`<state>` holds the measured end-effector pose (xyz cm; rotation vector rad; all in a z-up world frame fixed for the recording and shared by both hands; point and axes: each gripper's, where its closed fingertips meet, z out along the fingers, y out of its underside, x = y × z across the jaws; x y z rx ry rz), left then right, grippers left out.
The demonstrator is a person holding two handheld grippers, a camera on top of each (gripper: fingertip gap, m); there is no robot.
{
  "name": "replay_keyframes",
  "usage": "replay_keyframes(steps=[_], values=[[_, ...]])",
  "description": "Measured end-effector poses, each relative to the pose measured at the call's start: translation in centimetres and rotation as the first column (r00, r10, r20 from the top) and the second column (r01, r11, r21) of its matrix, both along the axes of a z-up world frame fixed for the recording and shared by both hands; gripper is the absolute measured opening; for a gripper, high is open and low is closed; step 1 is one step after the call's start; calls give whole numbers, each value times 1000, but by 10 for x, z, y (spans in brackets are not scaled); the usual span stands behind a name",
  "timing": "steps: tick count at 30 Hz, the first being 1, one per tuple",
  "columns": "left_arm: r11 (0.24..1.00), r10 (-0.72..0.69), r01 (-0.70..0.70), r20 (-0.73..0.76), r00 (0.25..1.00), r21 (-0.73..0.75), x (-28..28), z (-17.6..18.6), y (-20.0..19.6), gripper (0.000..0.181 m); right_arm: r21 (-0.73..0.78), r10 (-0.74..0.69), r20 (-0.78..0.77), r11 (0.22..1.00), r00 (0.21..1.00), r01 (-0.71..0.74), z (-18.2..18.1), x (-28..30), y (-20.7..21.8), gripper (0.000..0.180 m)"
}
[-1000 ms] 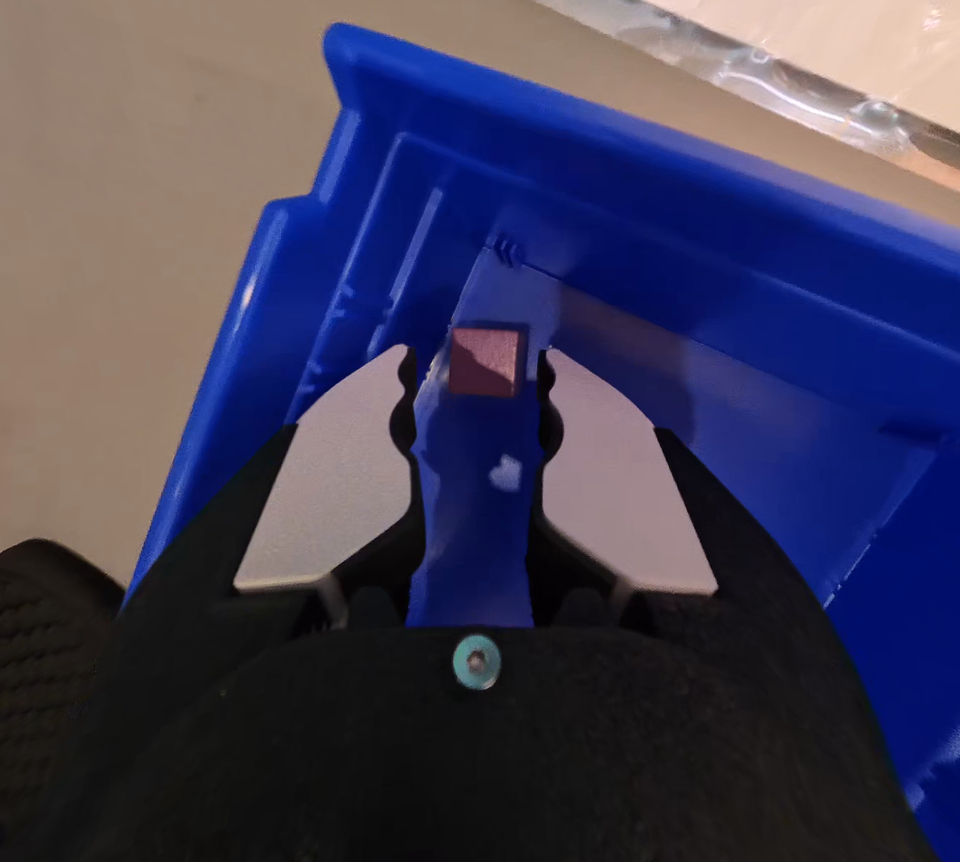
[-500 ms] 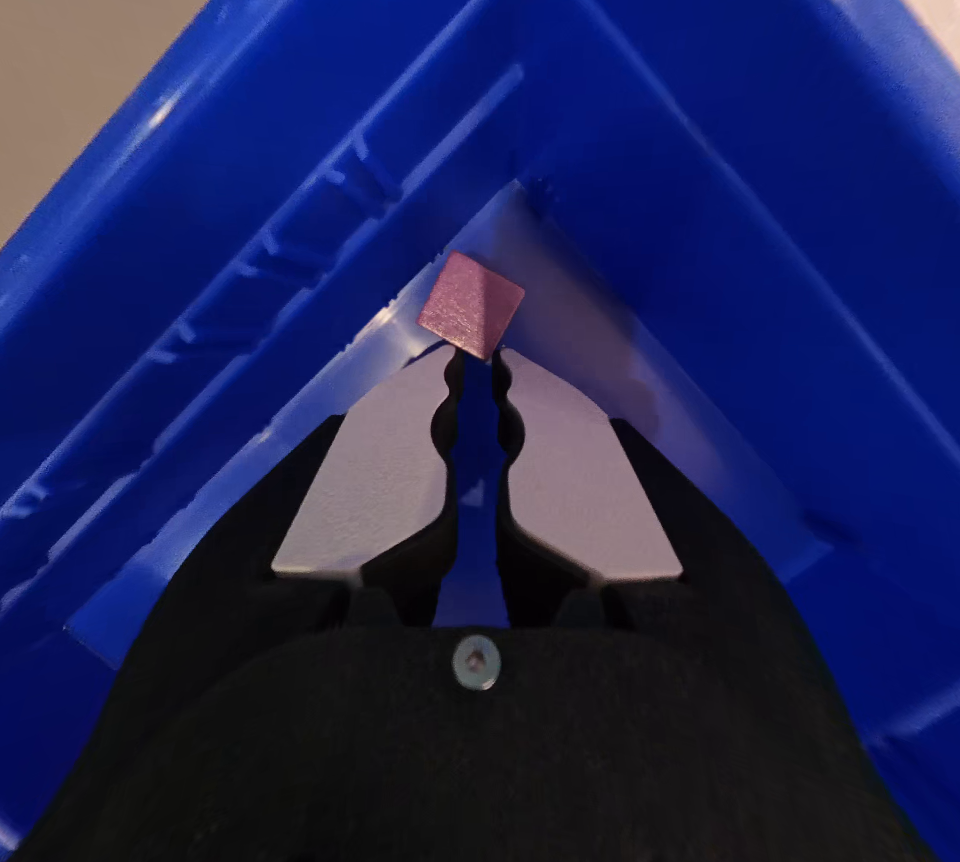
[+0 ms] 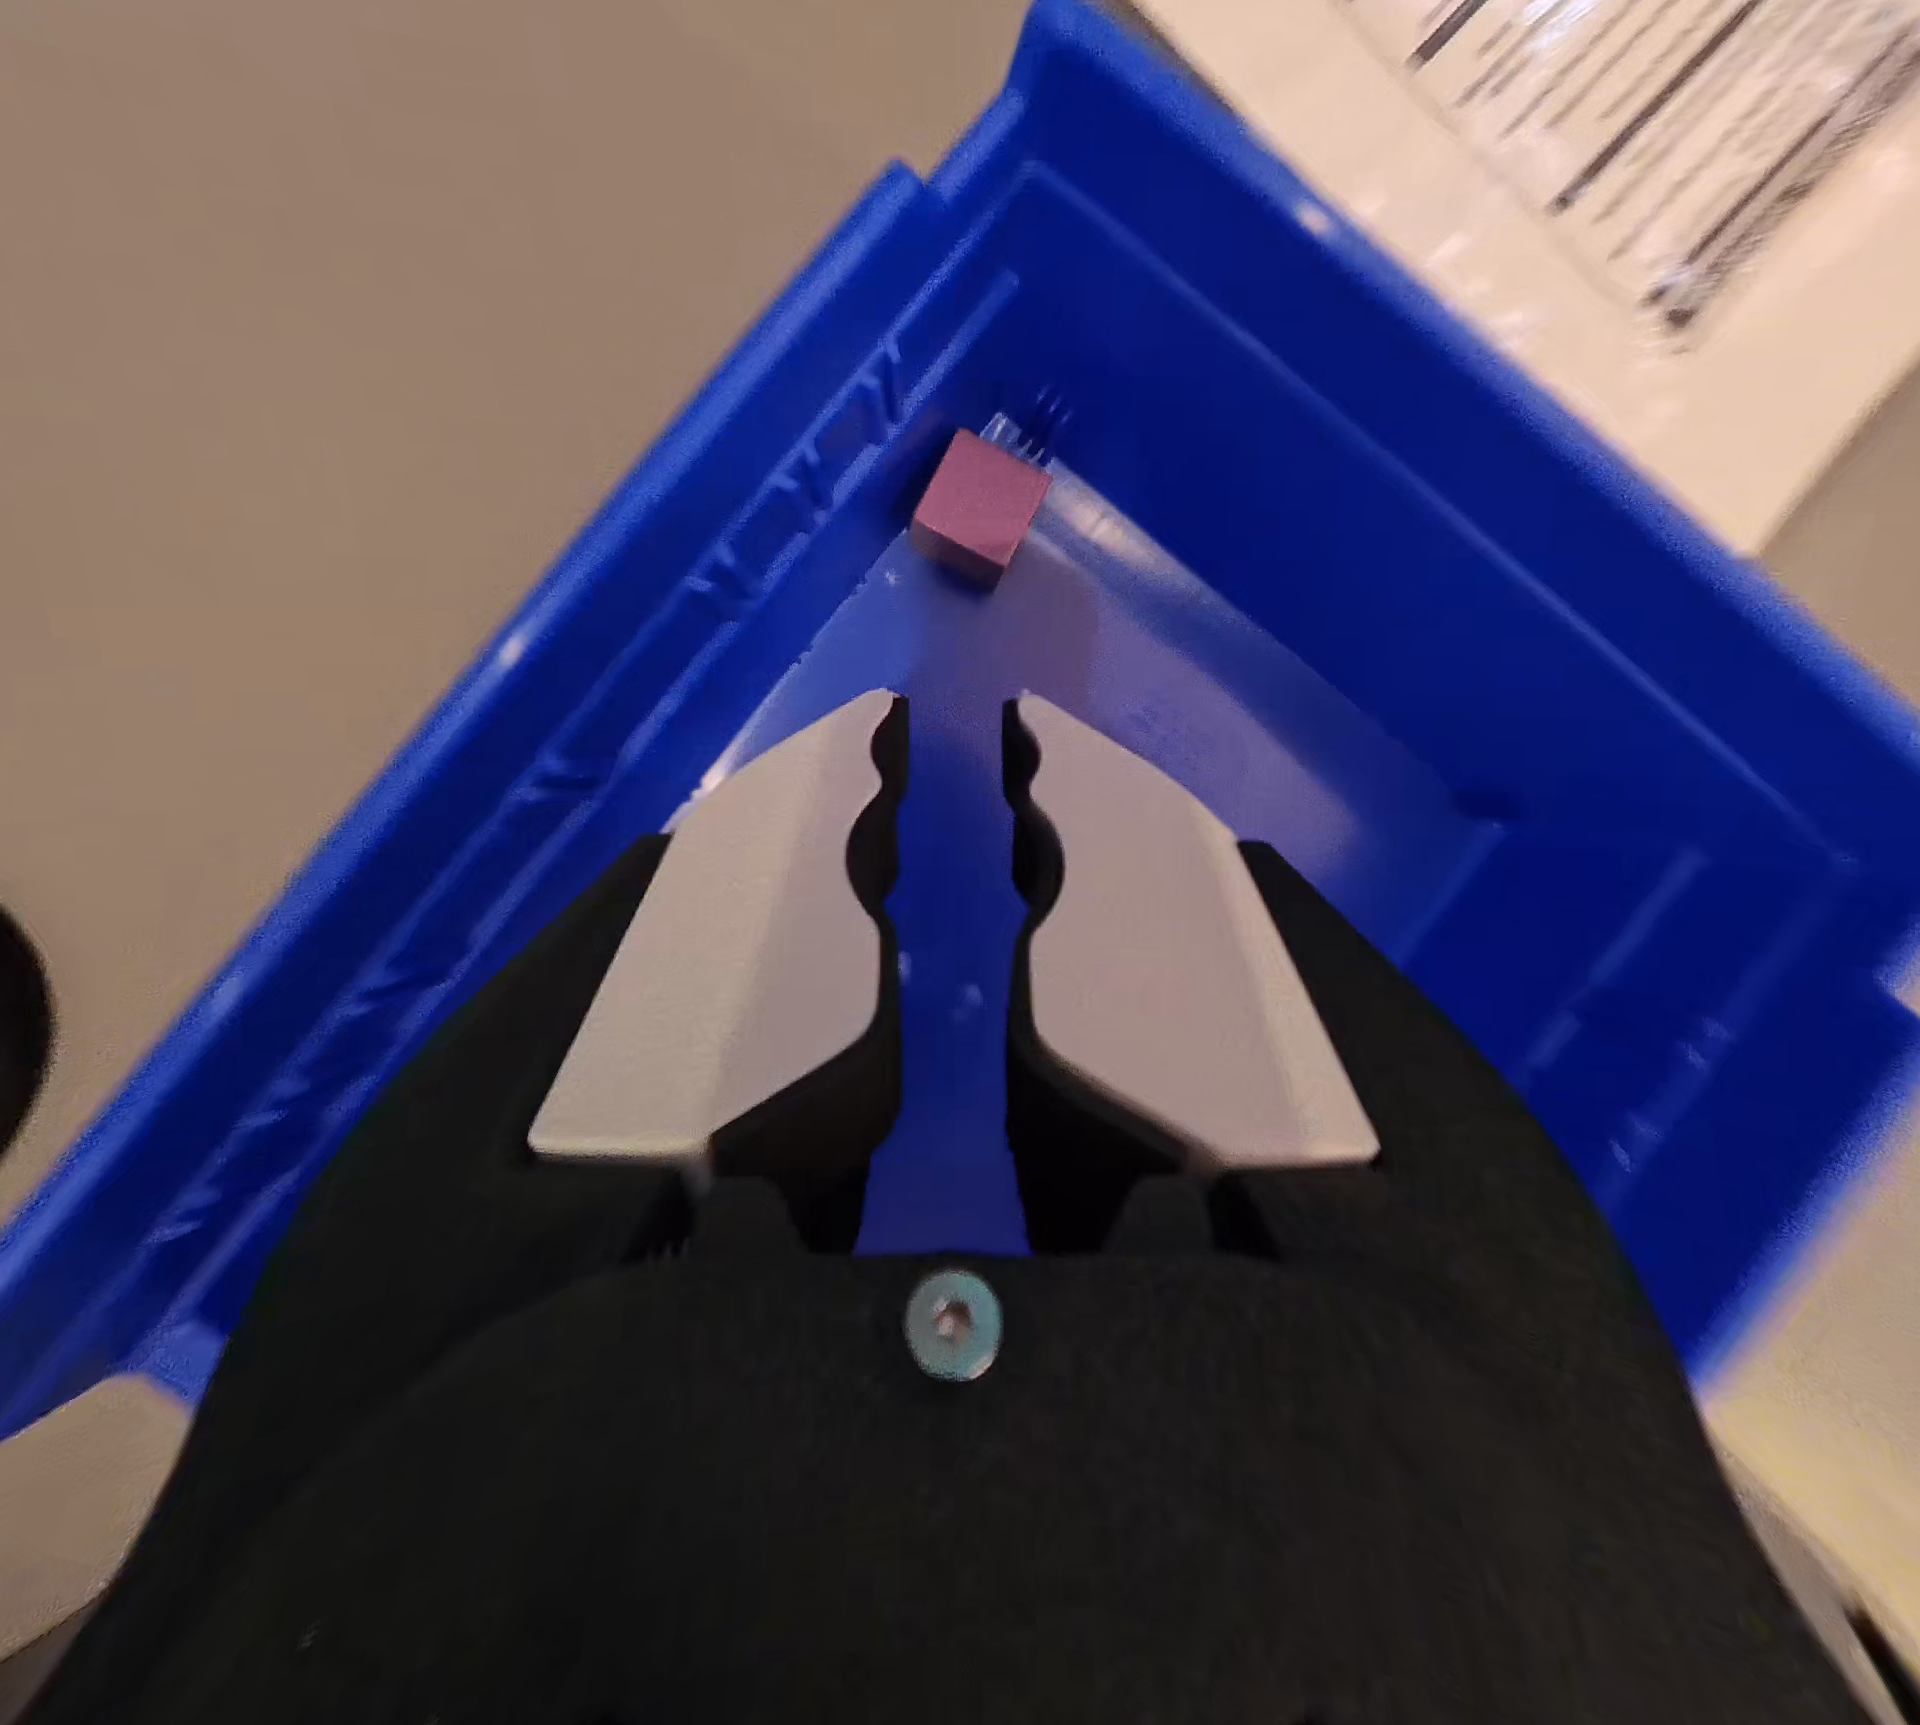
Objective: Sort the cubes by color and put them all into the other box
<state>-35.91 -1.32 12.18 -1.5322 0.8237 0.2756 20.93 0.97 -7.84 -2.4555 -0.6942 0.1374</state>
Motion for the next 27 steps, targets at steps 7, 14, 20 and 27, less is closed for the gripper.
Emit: replay_keyframes(steps=[7, 14, 20, 27], values=[[820, 521, -525, -83, 850, -229, -234, -38, 22, 34, 216, -39, 27, 976, 999, 32, 117, -51, -39, 23], [539, 661, -570, -109, 743, -621, -361, -156, 10, 11, 264, 128, -13, 957, 992, -120, 154, -146, -56, 31], [505, 671, -505, -50, 740, -700, -382, -189, 37, 25, 296, 228, -114, 937, 967, -186, 171, -201, -48, 33], [514, 567, -511, -175, 805, -688, -385, -214, 85, 38, 278, 301, -231, 932, 925, -234, 152, -231, -49, 32]])
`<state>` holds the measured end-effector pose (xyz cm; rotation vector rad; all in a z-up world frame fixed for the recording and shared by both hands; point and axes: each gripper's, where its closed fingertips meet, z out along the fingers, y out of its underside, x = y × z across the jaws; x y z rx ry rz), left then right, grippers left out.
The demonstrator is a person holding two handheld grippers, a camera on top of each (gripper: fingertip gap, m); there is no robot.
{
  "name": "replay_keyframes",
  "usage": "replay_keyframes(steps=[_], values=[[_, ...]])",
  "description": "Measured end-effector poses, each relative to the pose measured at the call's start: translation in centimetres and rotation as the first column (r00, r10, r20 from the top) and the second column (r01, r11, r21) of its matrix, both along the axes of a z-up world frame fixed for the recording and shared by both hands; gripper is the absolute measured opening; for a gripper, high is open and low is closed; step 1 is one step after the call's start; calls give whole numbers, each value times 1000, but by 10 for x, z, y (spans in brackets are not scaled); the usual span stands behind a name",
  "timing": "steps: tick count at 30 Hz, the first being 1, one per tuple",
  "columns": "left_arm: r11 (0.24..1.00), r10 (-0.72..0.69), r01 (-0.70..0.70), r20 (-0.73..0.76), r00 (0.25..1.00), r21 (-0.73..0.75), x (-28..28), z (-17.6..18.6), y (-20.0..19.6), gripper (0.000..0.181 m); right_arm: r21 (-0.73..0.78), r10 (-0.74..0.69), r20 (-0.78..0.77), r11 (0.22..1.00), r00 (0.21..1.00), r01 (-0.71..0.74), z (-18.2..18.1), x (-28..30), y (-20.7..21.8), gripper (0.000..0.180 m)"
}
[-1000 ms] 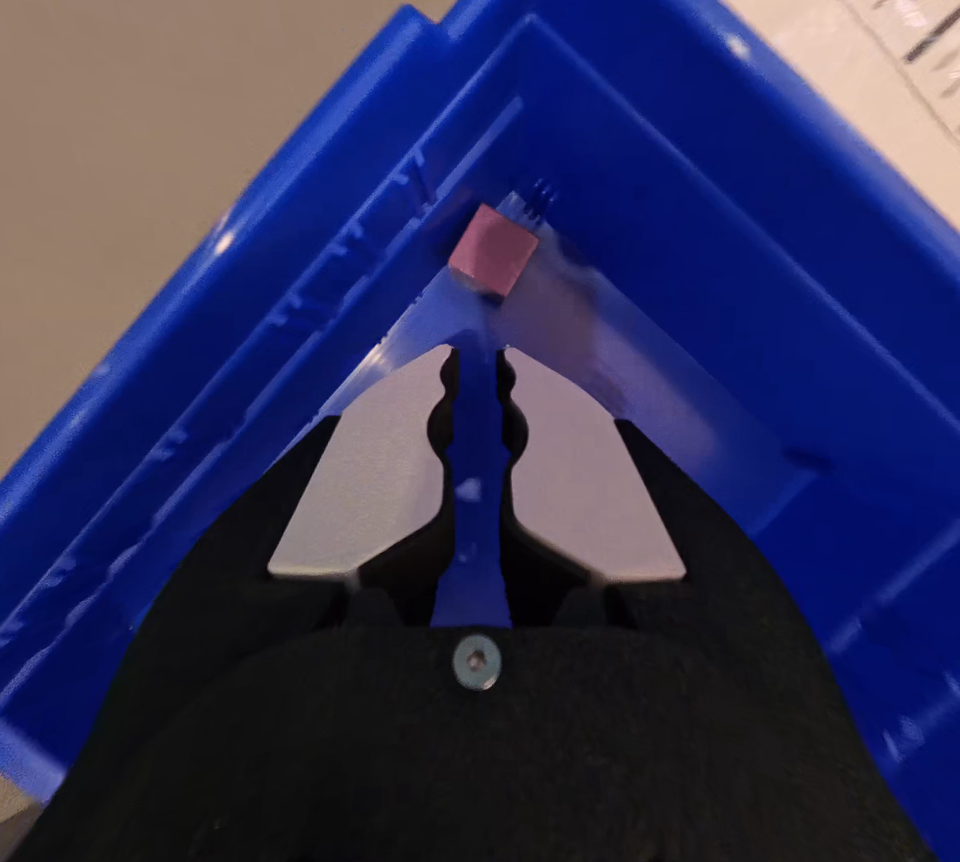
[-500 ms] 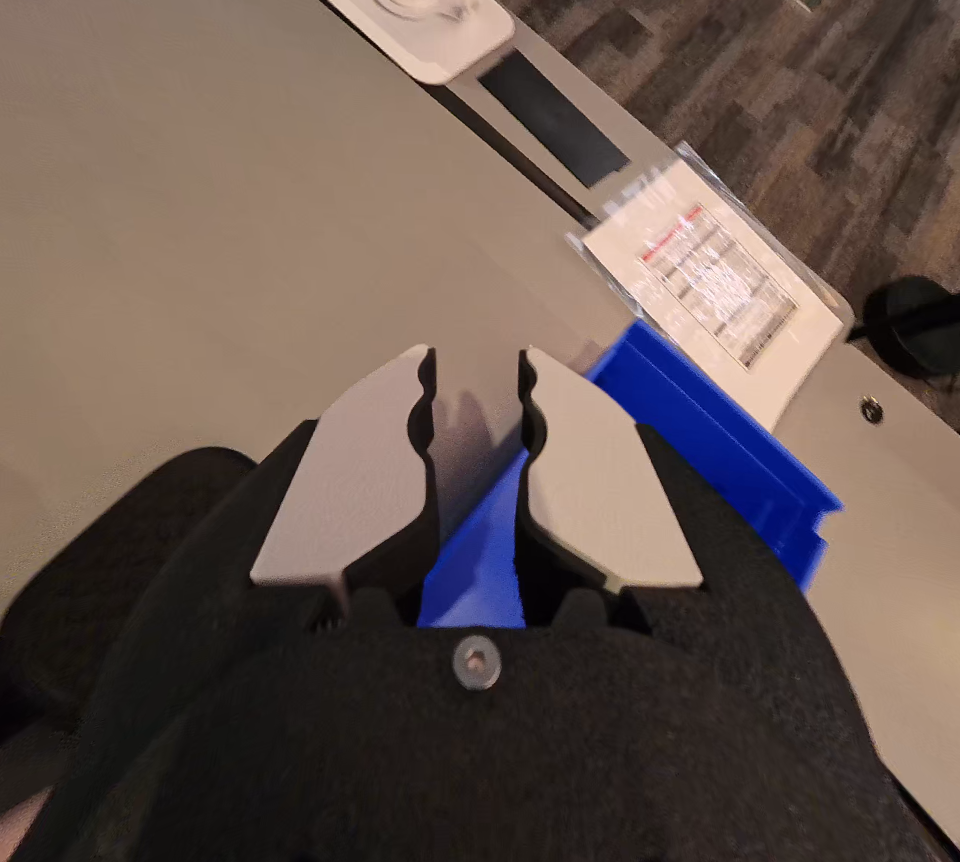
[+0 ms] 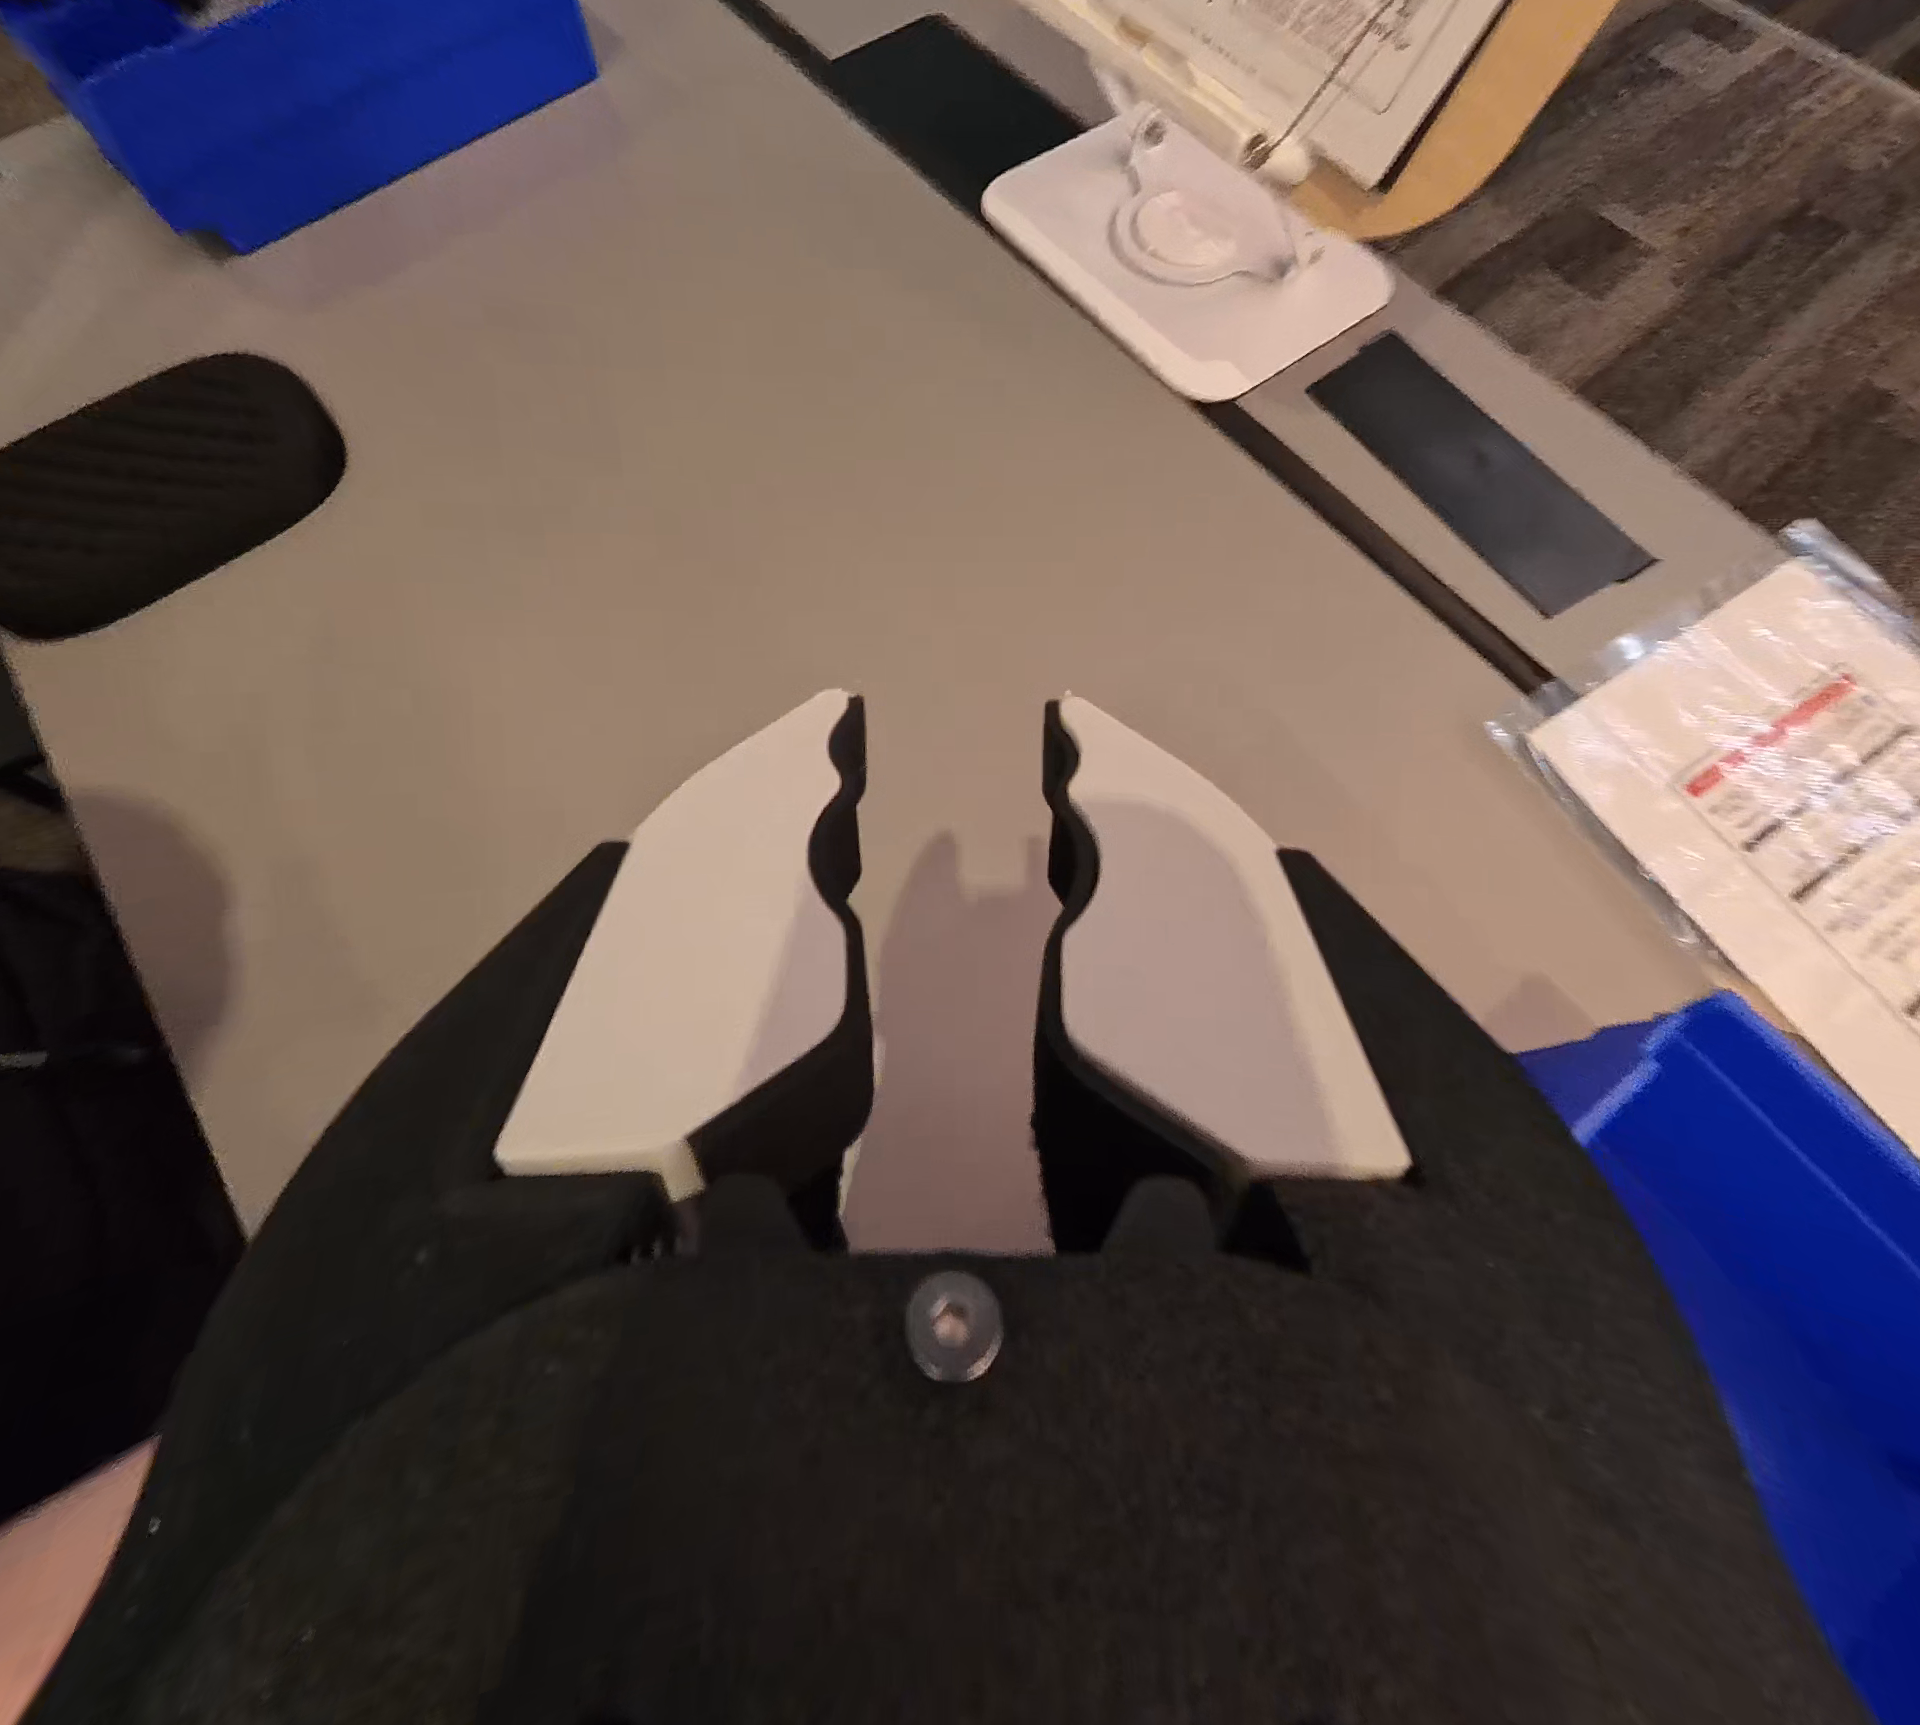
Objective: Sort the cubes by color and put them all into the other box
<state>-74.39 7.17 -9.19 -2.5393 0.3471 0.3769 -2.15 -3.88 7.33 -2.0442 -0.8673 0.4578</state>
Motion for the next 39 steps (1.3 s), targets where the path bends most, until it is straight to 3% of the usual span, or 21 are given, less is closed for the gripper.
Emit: replay_keyframes(steps=[12, 23, 30, 39], values=[[972, -161, 144, -79, 984, -184, -10, -32, 19, 39, -18, 1, -63, 1000, 998, -2, -4, 3, 14, 28], [978, -146, 136, -51, 988, -158, -16, -34, 16, 0, -47, 3, -25, 999, 1000, -4, -16, 1, 21, 28], [981, -140, 135, -26, 990, -136, -17, -10, 9, 1, -67, 1, -23, 998, 1000, -2, -22, 4, 22, 28], [945, -185, 177, -2, 983, -276, -15, -17, -4, 38, -92, 27, 8, 995, 1000, -26, -30, -1, 21, 28]])
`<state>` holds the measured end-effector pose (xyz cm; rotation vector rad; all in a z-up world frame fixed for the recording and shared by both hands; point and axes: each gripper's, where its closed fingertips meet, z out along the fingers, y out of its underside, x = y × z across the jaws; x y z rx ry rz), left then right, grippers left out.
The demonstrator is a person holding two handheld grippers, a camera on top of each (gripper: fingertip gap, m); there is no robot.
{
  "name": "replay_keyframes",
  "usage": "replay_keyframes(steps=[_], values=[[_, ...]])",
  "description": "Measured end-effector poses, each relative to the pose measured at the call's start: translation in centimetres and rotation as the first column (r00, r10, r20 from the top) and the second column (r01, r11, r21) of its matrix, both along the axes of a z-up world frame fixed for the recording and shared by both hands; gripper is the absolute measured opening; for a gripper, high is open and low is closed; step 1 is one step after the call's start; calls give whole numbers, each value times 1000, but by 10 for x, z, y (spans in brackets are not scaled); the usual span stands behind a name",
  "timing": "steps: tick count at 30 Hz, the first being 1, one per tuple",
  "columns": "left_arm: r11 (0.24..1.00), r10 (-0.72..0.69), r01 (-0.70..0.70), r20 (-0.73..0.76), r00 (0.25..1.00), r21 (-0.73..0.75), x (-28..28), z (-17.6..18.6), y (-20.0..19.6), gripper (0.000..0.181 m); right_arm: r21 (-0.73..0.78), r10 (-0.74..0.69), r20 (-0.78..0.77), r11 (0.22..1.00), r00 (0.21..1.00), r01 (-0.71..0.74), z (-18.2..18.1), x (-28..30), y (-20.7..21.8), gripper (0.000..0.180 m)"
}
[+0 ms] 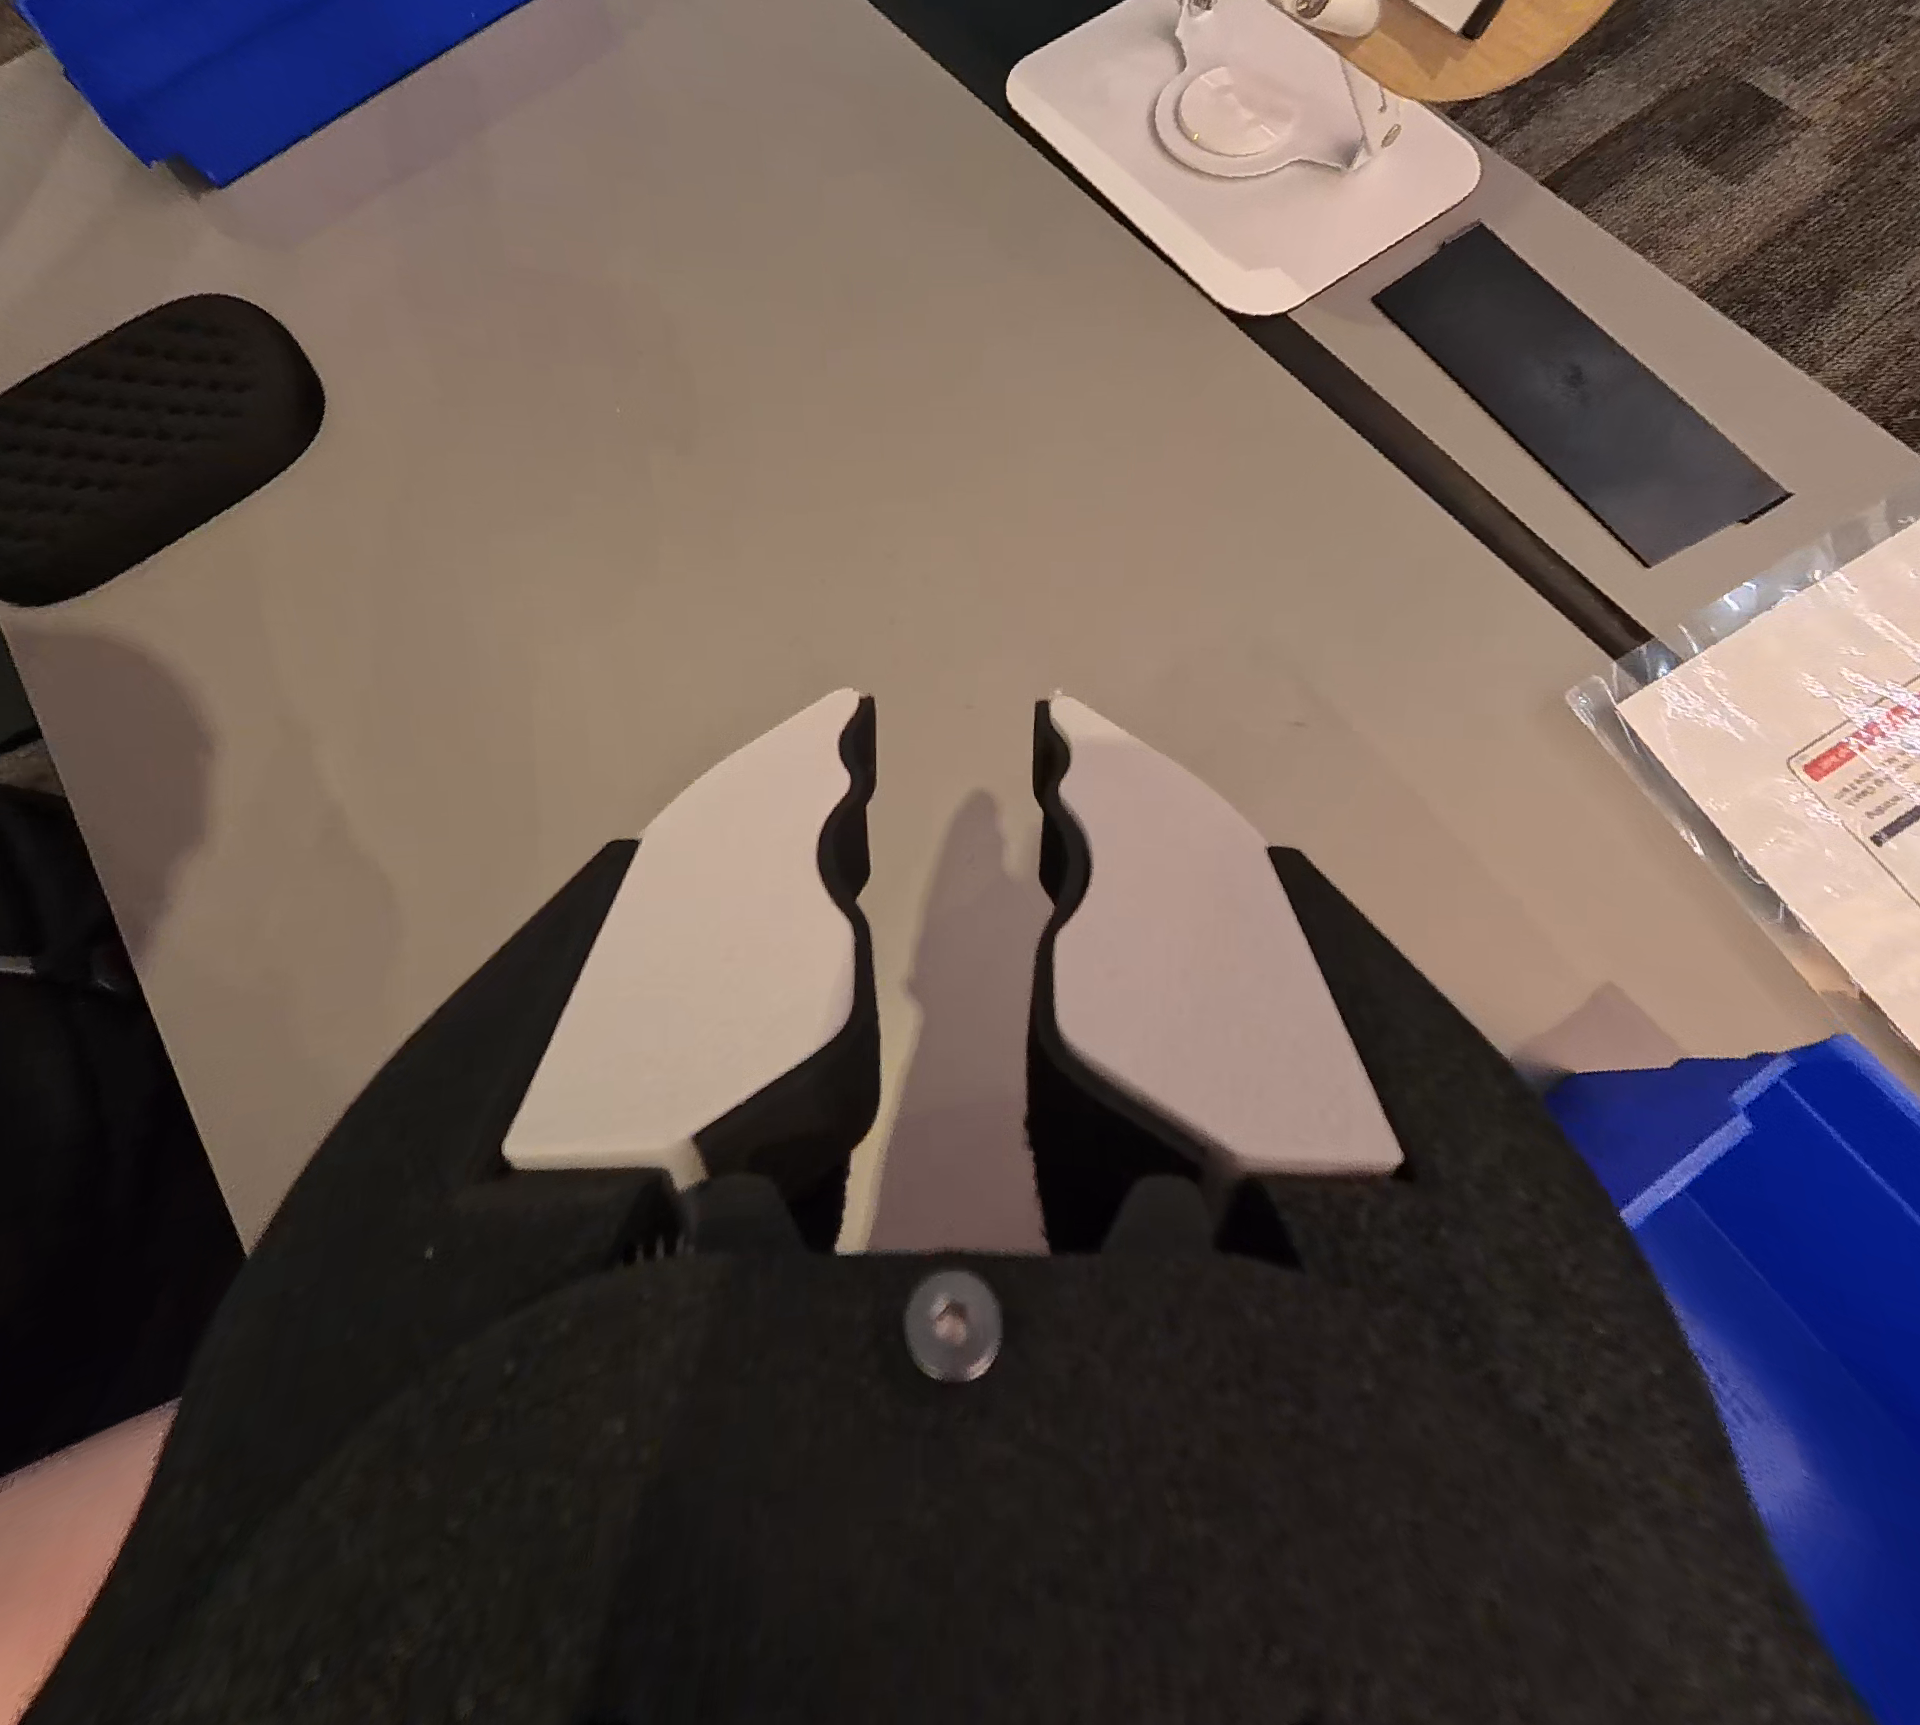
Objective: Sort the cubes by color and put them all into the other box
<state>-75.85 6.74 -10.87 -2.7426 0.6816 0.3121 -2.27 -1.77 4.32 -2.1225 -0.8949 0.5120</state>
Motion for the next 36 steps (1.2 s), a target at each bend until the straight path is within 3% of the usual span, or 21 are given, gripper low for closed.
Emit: replay_keyframes(steps=[9, 17, 24, 30, 36], values=[[924, -378, 381, -193, 906, -21, 3, 2, -2, 36, -32, 55, 71, 998, 996, -53, -13, -13, -1, 28], [913, -403, 388, -123, 907, -127, -3, -7, -9, 45, -61, 101, 92, 994, 991, -96, -21, -25, -1, 28], [875, -477, 443, -188, 859, -196, -7, -19, -6, 44, -90, 113, 99, 990, 989, -104, -28, -29, -1, 28], [867, -491, 453, -201, 848, -209, -4, -23, -6, 26, -119, 136, 115, 985, 984, -122, -35, -33, -2, 28], [902, -428, 398, -222, 876, -169, -7, -18, -4, 23, -130, 154, 123, 982, 980, -138, -38, -35, -5, 28]])
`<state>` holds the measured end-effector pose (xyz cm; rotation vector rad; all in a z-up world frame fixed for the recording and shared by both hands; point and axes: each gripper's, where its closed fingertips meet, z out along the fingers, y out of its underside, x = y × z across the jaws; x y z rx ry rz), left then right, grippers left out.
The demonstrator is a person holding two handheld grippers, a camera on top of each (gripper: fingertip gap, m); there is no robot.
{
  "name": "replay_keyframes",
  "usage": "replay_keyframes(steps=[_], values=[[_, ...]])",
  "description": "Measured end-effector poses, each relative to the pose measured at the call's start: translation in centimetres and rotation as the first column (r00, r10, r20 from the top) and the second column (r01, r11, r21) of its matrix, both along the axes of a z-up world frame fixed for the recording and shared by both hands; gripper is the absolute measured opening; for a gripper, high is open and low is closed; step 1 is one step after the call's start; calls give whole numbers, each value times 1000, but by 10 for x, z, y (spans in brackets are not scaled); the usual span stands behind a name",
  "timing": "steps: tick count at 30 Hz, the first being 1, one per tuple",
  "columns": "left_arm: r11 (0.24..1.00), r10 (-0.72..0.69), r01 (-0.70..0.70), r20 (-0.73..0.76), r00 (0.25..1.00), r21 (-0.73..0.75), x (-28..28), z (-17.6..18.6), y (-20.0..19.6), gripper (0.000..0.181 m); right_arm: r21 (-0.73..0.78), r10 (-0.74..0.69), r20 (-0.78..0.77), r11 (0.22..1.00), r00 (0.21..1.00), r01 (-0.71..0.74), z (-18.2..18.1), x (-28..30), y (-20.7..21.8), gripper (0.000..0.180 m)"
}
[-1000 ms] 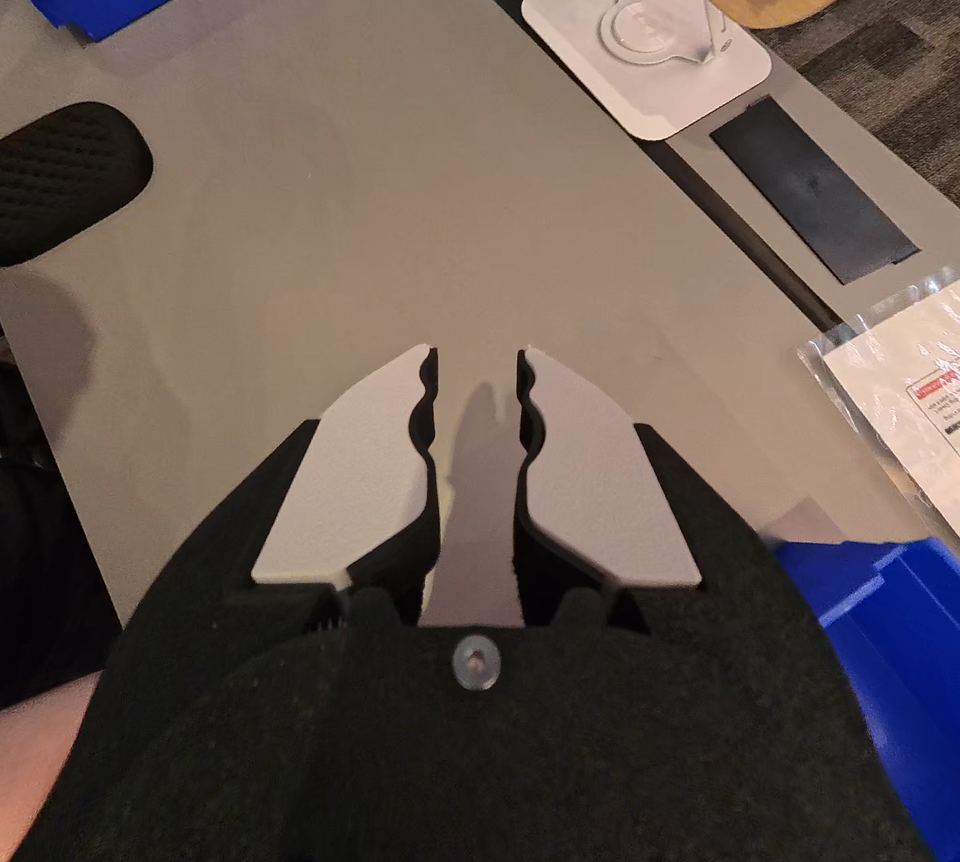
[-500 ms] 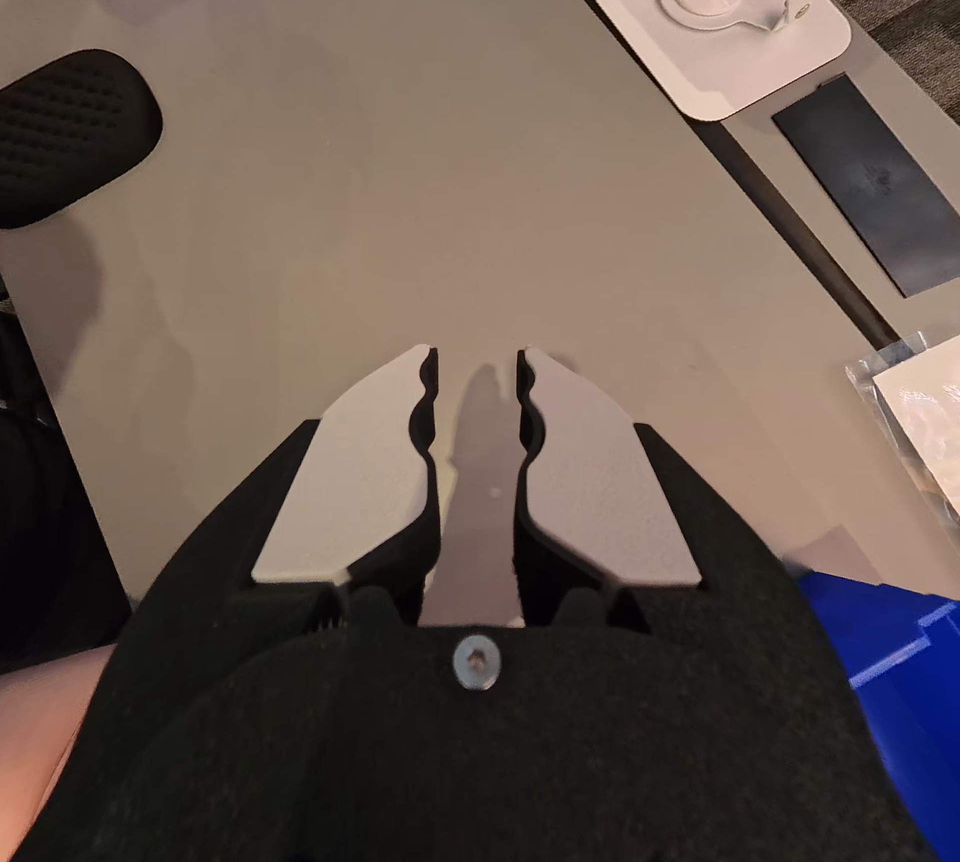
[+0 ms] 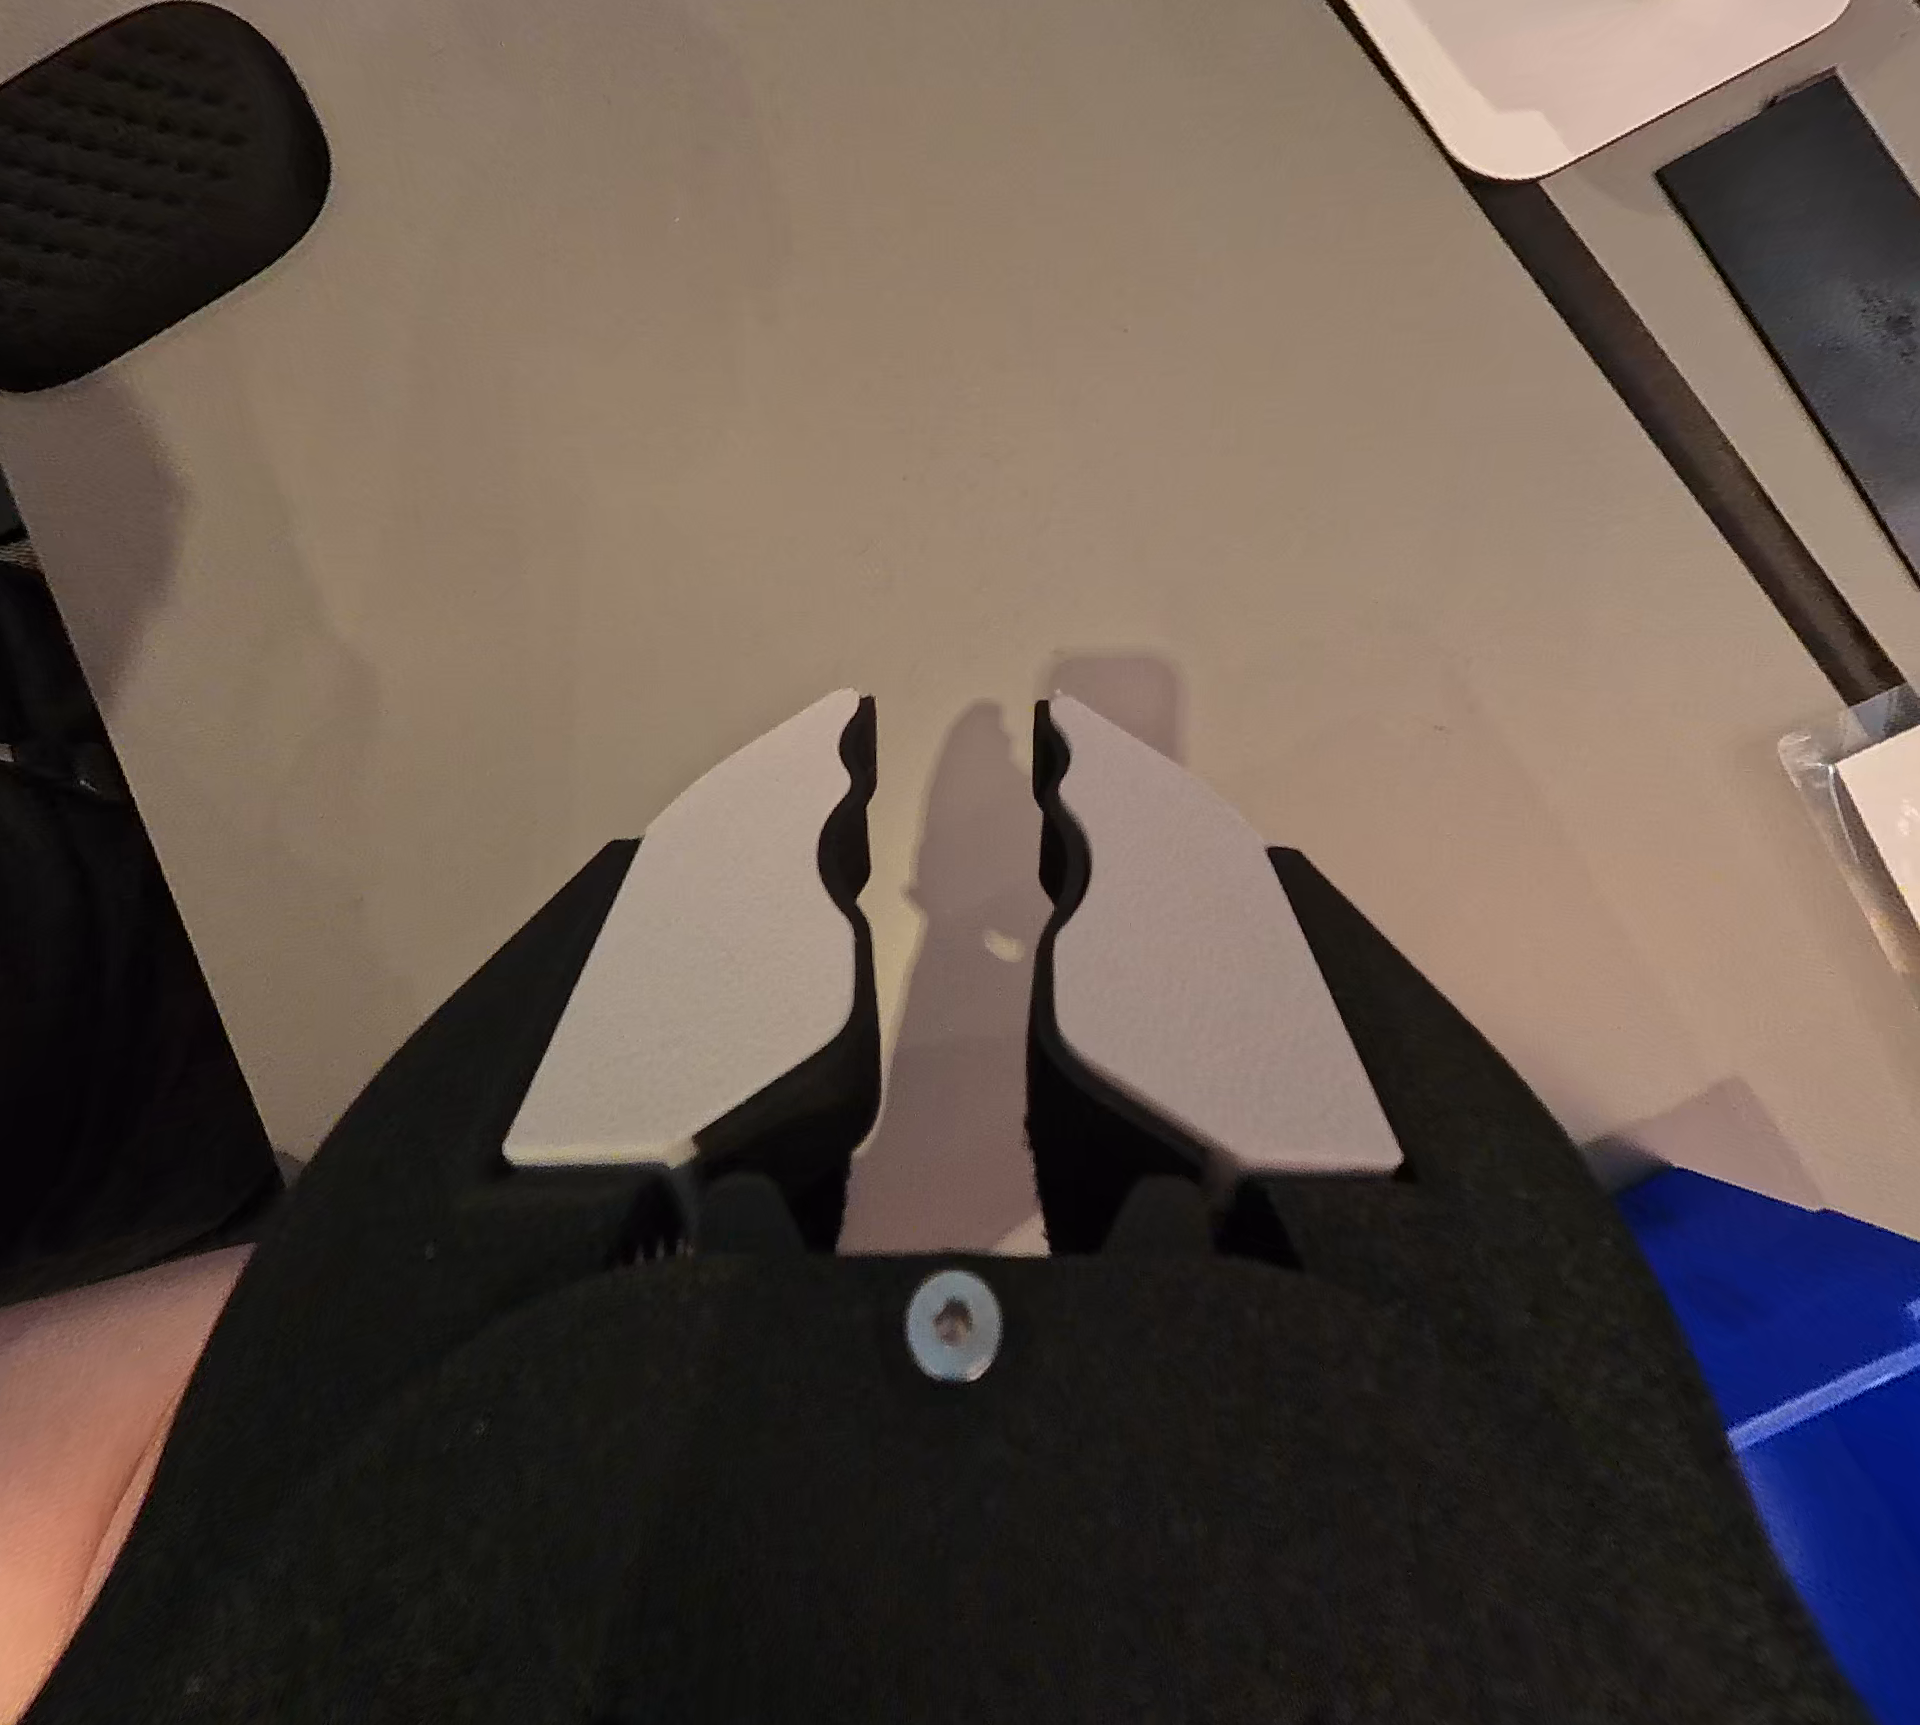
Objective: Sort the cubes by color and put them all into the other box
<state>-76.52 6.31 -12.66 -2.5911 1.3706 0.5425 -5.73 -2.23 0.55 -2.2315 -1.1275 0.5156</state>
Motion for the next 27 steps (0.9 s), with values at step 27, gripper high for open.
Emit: replay_keyframes(steps=[27], values=[[471, -862, 161, 414, 294, 867, 479, 221, -124, 21, -143, 126, -817, 902, 562, -408, 70, -240, -38, 52]])
